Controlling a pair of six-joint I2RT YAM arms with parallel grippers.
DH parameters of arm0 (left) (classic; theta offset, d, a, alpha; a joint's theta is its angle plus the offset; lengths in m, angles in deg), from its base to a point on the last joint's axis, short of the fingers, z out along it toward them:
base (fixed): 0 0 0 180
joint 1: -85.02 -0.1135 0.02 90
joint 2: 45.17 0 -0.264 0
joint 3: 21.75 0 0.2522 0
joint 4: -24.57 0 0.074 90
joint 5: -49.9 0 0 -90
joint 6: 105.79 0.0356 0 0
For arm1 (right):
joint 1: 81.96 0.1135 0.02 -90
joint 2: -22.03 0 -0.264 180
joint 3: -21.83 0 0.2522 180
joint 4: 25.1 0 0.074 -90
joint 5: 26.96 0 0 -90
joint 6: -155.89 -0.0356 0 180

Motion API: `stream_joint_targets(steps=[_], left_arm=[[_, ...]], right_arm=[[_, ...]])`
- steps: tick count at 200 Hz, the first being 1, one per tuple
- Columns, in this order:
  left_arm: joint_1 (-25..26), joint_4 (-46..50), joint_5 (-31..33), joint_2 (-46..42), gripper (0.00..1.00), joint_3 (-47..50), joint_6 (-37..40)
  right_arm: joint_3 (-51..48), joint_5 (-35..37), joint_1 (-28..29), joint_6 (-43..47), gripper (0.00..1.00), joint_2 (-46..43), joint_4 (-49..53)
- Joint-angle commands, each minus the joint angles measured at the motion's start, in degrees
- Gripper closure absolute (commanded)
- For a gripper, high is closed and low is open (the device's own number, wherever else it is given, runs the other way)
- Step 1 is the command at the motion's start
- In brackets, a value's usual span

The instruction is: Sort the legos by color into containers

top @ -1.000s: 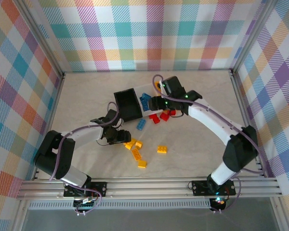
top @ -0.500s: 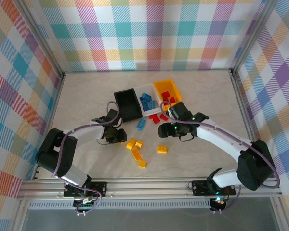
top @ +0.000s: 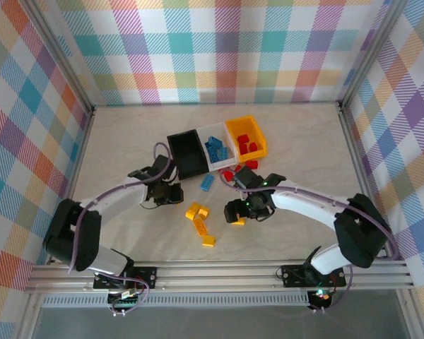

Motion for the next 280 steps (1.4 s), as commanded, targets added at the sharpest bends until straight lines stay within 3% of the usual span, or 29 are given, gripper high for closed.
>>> stream_joint_targets(steps=[1,23,70,110,153,202,258,280], left_arm=[[-1.18,4.51,3.32,-3.38,0.92,-6.24,2.75],[-2.57,5.49,4.30,-0.75,0.92,-13.33,4.45],[-3.89,5.21,8.44,13.20,0.92,-28.00,7.38],[-3.98,5.29,9.49,22.19,0.93,-35.04,8.16],[-4.00,5.63,11.27,30.07,0.93,-39.96,9.43],[-4.00,8.18,12.76,37.64,0.90,-47.15,10.09],[-4.02,8.42,12.38,39.61,0.73,-48.76,9.53],[-4.00,8.55,12.14,39.26,0.71,-48.83,9.45]], right_arm=[[1.79,3.53,1.81,-4.01,0.11,2.91,1.47],[2.64,5.78,3.33,-5.88,0.10,5.22,1.42],[4.38,6.56,5.30,-8.33,0.14,9.96,0.00],[6.64,8.39,7.00,-8.87,0.23,12.16,1.15],[6.68,8.74,7.27,-8.69,0.41,12.32,0.40],[5.90,9.90,7.22,-9.21,0.48,11.47,1.06],[4.30,12.16,7.22,-9.67,0.49,4.34,2.17],[5.01,12.53,7.22,-9.16,0.49,1.42,2.69]])
